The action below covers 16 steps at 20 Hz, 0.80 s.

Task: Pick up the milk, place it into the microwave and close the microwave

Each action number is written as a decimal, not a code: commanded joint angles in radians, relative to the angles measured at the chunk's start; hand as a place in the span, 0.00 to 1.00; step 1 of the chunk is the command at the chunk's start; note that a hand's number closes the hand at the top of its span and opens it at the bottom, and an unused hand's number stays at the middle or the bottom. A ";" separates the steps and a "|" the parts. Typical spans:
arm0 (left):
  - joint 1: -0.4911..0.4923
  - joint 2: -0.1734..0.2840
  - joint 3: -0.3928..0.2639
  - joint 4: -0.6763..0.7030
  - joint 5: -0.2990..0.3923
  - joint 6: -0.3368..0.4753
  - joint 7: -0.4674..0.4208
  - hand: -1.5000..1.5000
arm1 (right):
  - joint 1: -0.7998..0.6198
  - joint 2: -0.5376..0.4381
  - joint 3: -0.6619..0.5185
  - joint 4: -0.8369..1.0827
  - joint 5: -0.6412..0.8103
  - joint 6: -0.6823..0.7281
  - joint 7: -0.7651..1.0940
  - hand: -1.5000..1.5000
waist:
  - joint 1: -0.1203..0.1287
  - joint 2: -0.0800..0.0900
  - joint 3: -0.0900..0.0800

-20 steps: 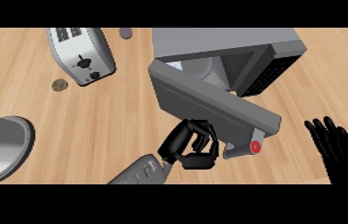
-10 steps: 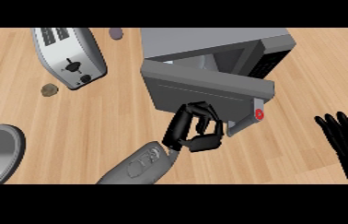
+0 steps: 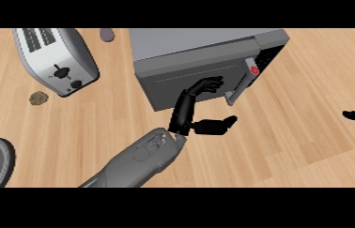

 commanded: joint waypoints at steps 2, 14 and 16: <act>-0.058 0.000 0.057 0.013 0.095 0.068 -0.017 0.00 | -0.066 -0.078 -0.075 -0.040 0.091 -0.044 -0.008 1.00 | -0.021 0.009 -0.002; -0.098 0.000 0.043 0.037 0.224 0.104 -0.086 0.00 | -0.168 -0.125 -0.092 -0.017 0.126 -0.076 0.017 1.00 | -0.007 0.031 0.001; -0.107 0.000 0.047 0.049 0.237 0.103 -0.097 0.00 | -0.182 -0.128 -0.104 0.001 0.117 -0.078 0.013 1.00 | -0.011 0.036 0.003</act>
